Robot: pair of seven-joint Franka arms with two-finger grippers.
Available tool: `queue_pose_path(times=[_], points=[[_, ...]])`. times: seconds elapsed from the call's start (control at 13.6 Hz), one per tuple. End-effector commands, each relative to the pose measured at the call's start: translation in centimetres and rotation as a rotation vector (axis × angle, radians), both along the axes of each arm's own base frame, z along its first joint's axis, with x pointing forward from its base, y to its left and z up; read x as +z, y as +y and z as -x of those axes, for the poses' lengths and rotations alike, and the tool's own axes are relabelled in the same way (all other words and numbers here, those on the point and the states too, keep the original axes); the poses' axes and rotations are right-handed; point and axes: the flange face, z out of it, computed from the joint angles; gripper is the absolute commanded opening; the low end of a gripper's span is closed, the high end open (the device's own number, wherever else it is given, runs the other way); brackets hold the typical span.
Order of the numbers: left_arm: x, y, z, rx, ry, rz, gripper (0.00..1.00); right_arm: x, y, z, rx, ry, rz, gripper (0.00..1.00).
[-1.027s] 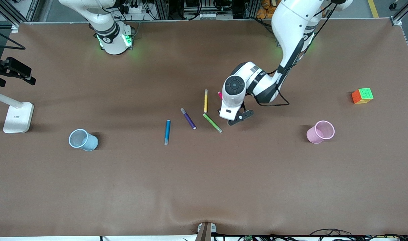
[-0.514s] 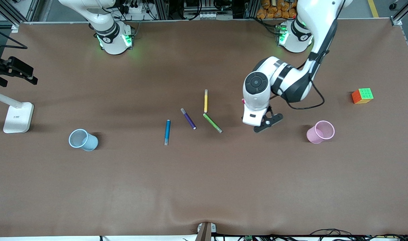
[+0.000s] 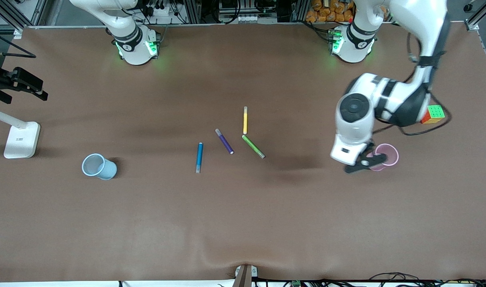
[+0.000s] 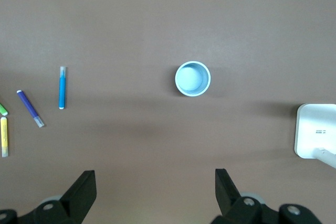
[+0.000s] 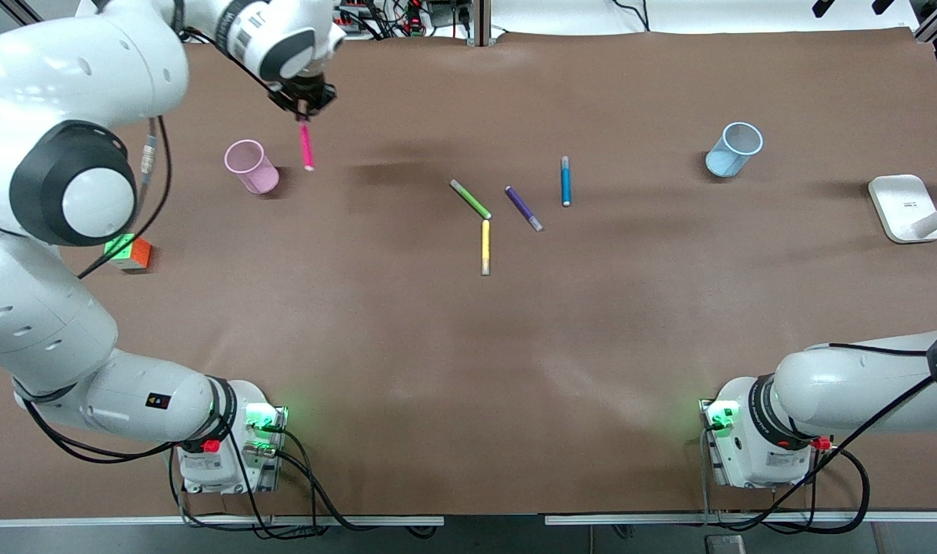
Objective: Place pink and blue markers in matching cups
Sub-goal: 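Carry the pink marker with the left gripper toward the pink cup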
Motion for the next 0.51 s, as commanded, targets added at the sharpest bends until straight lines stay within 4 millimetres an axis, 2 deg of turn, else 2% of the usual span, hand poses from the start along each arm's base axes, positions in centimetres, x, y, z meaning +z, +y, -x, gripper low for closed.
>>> queue_pose_path(times=[0.0, 0.07, 0.29, 0.37, 0.44], points=[[1.4, 1.4, -0.3, -0.044, -0.046, -0.104, 0.00, -3.5, 4.2, -1.0, 0.078, 0.120, 0.001, 1.00], [1.7, 1.6, -0.4, -0.058, -0.058, -0.124, 0.00, -5.3, 5.6, -1.8, 0.101, 0.156, 0.012, 1.00], [3.0, 5.0, -1.5, -0.087, -0.108, -0.199, 0.00, -8.7, 6.7, -4.1, 0.116, 0.202, 0.001, 1.00], [2.8, 5.7, -1.6, -0.088, -0.116, -0.191, 0.00, -9.6, 7.1, -4.9, 0.120, 0.199, -0.004, 1.00], [2.5, 6.1, -1.7, -0.097, -0.128, -0.178, 0.00, -10.0, 8.4, -5.6, 0.128, 0.167, -0.015, 1.00]])
